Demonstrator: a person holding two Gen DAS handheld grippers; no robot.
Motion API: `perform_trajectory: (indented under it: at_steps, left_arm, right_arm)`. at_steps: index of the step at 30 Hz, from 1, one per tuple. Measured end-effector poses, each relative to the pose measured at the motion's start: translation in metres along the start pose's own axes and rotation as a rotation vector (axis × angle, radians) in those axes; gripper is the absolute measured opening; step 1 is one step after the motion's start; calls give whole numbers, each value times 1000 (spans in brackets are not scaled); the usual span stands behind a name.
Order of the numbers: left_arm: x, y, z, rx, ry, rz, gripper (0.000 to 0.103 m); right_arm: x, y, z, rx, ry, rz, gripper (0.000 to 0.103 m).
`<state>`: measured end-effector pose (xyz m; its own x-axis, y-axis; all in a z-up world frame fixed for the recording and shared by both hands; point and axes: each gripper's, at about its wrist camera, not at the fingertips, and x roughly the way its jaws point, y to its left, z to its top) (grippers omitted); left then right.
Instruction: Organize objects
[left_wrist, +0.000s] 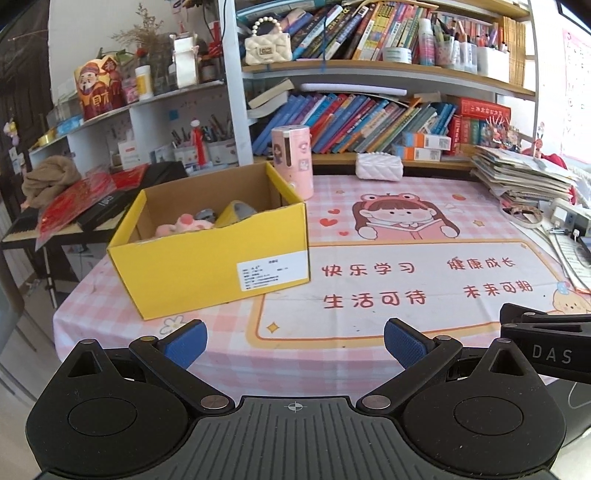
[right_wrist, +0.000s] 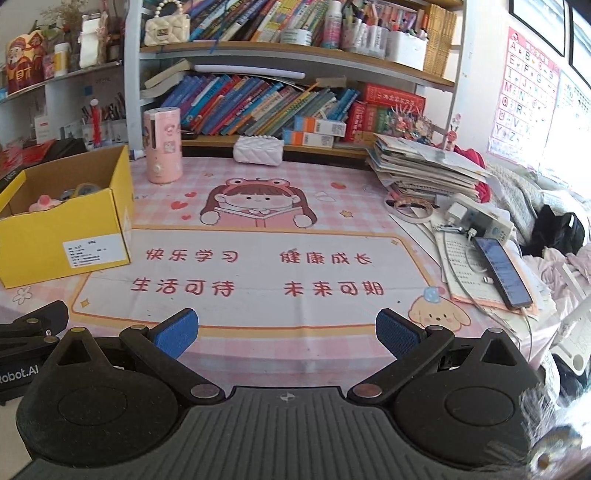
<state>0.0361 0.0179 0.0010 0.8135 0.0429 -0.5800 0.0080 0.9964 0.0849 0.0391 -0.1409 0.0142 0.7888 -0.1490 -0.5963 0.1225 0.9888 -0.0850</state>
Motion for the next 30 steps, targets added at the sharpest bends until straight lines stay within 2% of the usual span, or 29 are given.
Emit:
perform_trajectory:
  at_steps: [30]
  left_arm:
    - [6,-4,-4,-21,49,-10,103]
  right_arm:
    - [1,-1,-7,-20,25,-9,103]
